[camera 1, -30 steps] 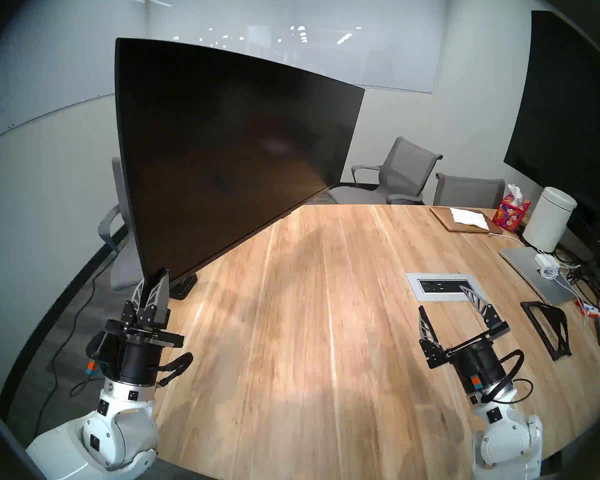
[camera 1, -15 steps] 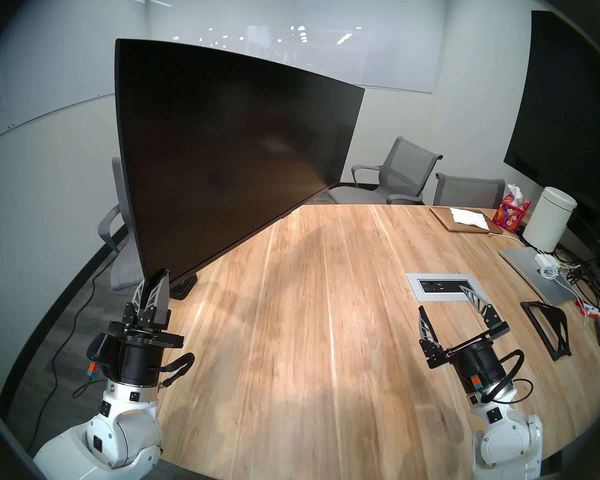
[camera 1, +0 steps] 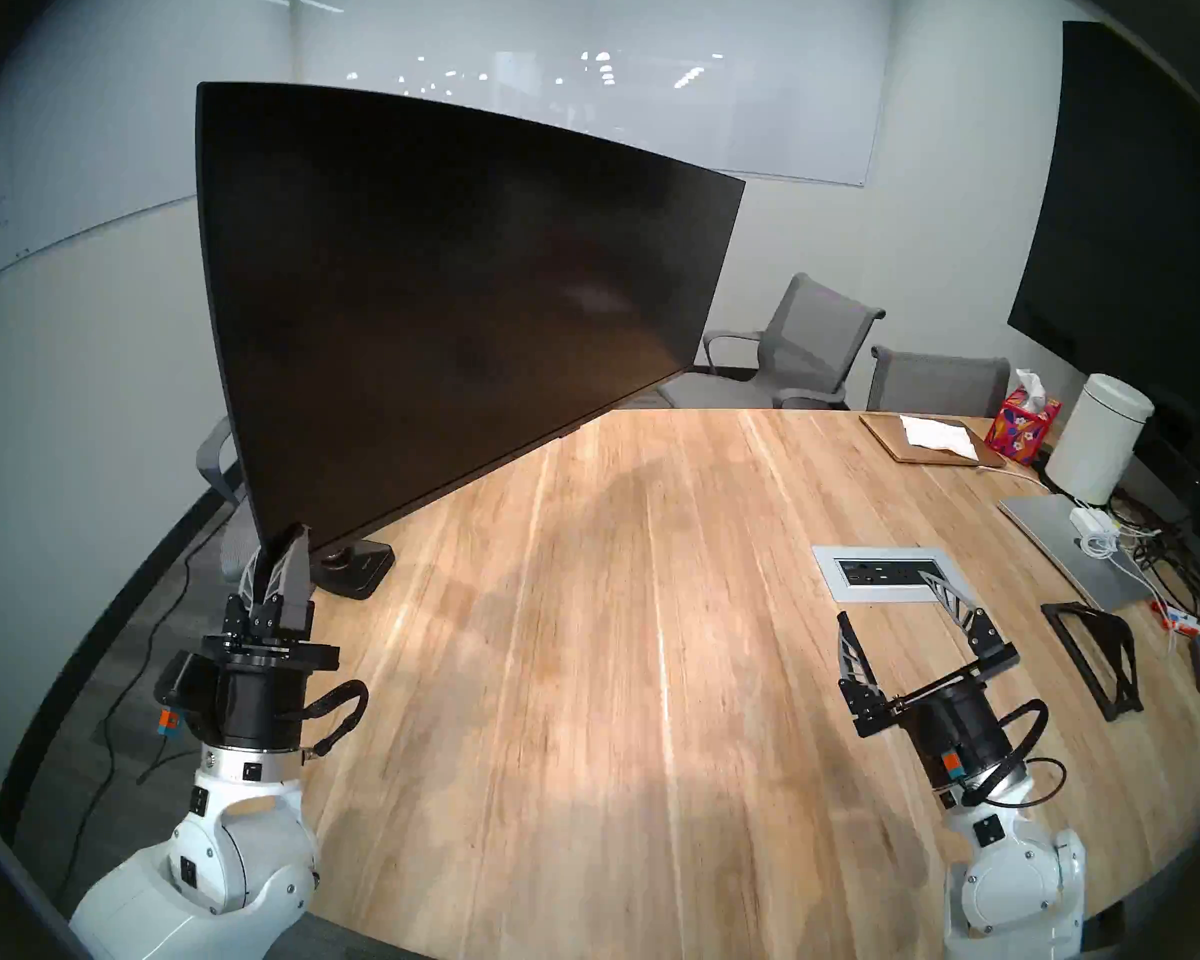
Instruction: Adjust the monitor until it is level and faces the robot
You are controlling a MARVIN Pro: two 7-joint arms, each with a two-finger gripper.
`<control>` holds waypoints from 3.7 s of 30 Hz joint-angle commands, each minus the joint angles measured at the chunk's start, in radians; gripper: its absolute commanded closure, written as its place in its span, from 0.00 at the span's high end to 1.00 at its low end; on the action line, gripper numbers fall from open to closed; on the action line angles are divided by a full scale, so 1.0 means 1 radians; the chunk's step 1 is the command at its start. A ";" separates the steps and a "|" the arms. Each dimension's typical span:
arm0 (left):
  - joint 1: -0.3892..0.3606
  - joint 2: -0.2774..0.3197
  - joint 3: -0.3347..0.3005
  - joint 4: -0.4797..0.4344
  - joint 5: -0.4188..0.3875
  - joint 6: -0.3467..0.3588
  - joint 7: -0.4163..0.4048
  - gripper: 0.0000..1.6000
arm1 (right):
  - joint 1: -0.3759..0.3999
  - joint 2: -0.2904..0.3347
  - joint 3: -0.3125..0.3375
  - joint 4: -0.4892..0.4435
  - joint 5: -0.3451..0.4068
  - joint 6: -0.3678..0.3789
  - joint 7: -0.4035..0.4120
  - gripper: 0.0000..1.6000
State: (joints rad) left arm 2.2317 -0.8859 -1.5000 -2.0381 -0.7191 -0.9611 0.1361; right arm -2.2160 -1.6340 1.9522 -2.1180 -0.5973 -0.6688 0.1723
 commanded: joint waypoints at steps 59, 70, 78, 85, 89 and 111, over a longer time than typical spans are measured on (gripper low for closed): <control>-0.295 -0.096 -0.014 0.235 -0.252 0.047 -0.029 0.00 | 0.002 -0.002 0.000 -0.021 0.007 -0.001 -0.003 1.00; -0.329 -0.114 -0.008 0.259 -0.225 0.067 -0.010 0.00 | 0.001 -0.002 0.000 -0.022 0.007 -0.001 -0.003 1.00; -0.344 -0.126 -0.004 0.273 -0.210 0.068 0.000 0.00 | 0.001 -0.002 0.000 -0.022 0.007 -0.001 -0.003 1.00; -0.360 -0.135 -0.003 0.287 -0.200 0.068 0.011 0.00 | 0.001 -0.002 0.000 -0.022 0.007 -0.001 -0.003 1.00; -0.371 -0.139 0.001 0.296 -0.197 0.071 0.017 0.00 | 0.001 -0.002 0.000 -0.022 0.007 -0.001 -0.003 1.00; -0.498 -0.146 0.032 0.393 -0.190 0.095 0.055 0.00 | 0.001 -0.002 0.000 -0.022 0.007 -0.001 -0.003 1.00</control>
State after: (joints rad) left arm 1.7698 -1.0335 -1.4772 -1.6560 -0.9165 -0.8906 0.1849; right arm -2.2160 -1.6340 1.9523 -2.1181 -0.5972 -0.6687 0.1724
